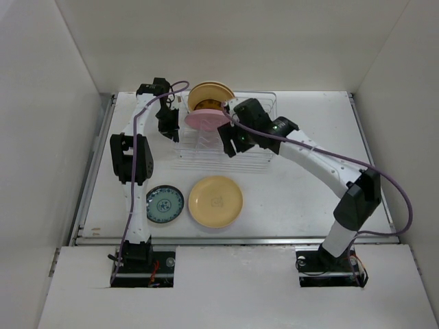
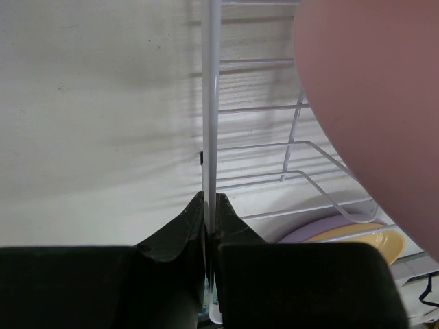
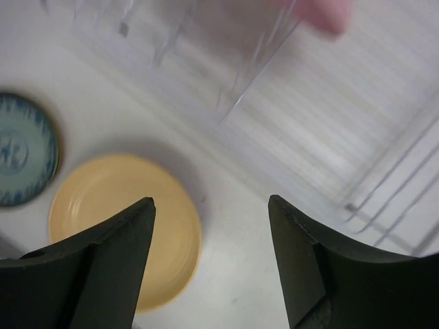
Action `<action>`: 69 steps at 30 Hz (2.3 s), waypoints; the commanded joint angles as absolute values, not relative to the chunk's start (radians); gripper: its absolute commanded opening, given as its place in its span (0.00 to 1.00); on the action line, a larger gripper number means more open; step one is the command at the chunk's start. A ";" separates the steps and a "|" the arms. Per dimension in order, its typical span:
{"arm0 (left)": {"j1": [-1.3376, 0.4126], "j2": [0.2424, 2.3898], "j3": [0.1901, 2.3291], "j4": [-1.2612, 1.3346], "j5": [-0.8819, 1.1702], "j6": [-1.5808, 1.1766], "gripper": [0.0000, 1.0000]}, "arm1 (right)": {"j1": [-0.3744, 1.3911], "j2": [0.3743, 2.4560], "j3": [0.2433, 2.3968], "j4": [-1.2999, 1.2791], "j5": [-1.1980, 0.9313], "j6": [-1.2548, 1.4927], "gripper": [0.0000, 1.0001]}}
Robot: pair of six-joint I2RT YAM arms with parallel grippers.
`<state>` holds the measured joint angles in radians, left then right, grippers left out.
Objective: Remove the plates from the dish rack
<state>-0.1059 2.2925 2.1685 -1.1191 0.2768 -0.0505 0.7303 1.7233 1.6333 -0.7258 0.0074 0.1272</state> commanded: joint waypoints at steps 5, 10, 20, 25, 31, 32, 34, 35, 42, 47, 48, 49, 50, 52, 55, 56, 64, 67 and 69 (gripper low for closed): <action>-0.086 2.255 2.161 -1.086 0.272 -0.114 0.00 | 0.719 1.952 1.960 -0.546 0.353 -0.072 0.74; -0.086 2.255 2.161 -1.095 0.262 -0.114 0.00 | 0.710 2.138 2.060 -0.460 0.379 -0.130 0.74; -0.086 2.273 2.161 -1.095 0.262 -0.114 0.00 | 0.710 2.174 2.142 -0.278 0.581 -0.130 0.38; -0.086 2.283 2.161 -1.095 0.307 -0.124 0.00 | 0.710 2.074 2.027 -0.195 0.572 -0.196 0.00; -0.086 2.283 2.161 -1.095 0.307 -0.161 0.00 | 0.710 1.991 2.008 -0.184 0.644 -0.196 0.00; -0.086 2.283 2.161 -1.095 0.307 -0.161 0.00 | 0.710 1.974 1.999 -0.184 0.644 -0.196 0.00; -0.086 2.283 2.161 -1.095 0.316 -0.172 0.00 | 0.710 1.916 1.990 -0.202 0.620 -0.181 0.00; -0.086 2.283 2.161 -1.095 0.316 -0.172 0.00 | 0.710 1.895 1.990 -0.233 0.586 -0.148 0.00; -0.086 2.263 2.131 -1.085 0.325 -0.193 0.00 | 0.710 1.767 1.860 -0.733 -0.148 -0.045 0.00; -0.086 2.263 2.140 -1.085 0.325 -0.184 0.00 | 0.710 1.700 1.527 -0.827 -0.452 0.004 0.00; -0.086 2.263 2.149 -1.085 0.325 -0.184 0.00 | 0.710 1.700 1.496 -0.837 -0.465 0.005 0.00; -0.086 2.263 2.149 -1.085 0.316 -0.175 0.00 | 0.710 1.700 1.470 -0.847 -0.465 0.018 0.00; -0.086 2.263 2.149 -1.085 0.302 -0.175 0.00 | 0.710 1.710 1.429 -0.856 -0.482 0.018 0.00; -0.086 2.263 2.149 -1.085 0.289 -0.166 0.00 | 0.710 1.720 1.396 -0.856 -0.509 0.029 0.00; -0.086 2.263 2.158 -1.085 0.276 -0.157 0.00 | 0.710 1.755 1.370 -0.856 -0.491 0.040 0.09; -0.086 2.263 2.158 -1.085 0.265 -0.156 0.00 | 0.710 1.755 1.370 -0.856 -0.480 0.052 0.31; -0.086 2.243 2.158 -1.094 0.245 -0.138 0.00 | 0.710 1.706 1.459 -0.857 -0.316 0.097 0.84; -0.095 2.243 2.158 -1.094 0.236 -0.138 0.00 | 0.710 1.664 1.468 -0.848 -0.255 0.106 0.84; -0.095 2.233 2.158 -1.094 0.236 -0.138 0.00 | 0.710 1.638 1.491 -0.839 -0.178 0.126 0.84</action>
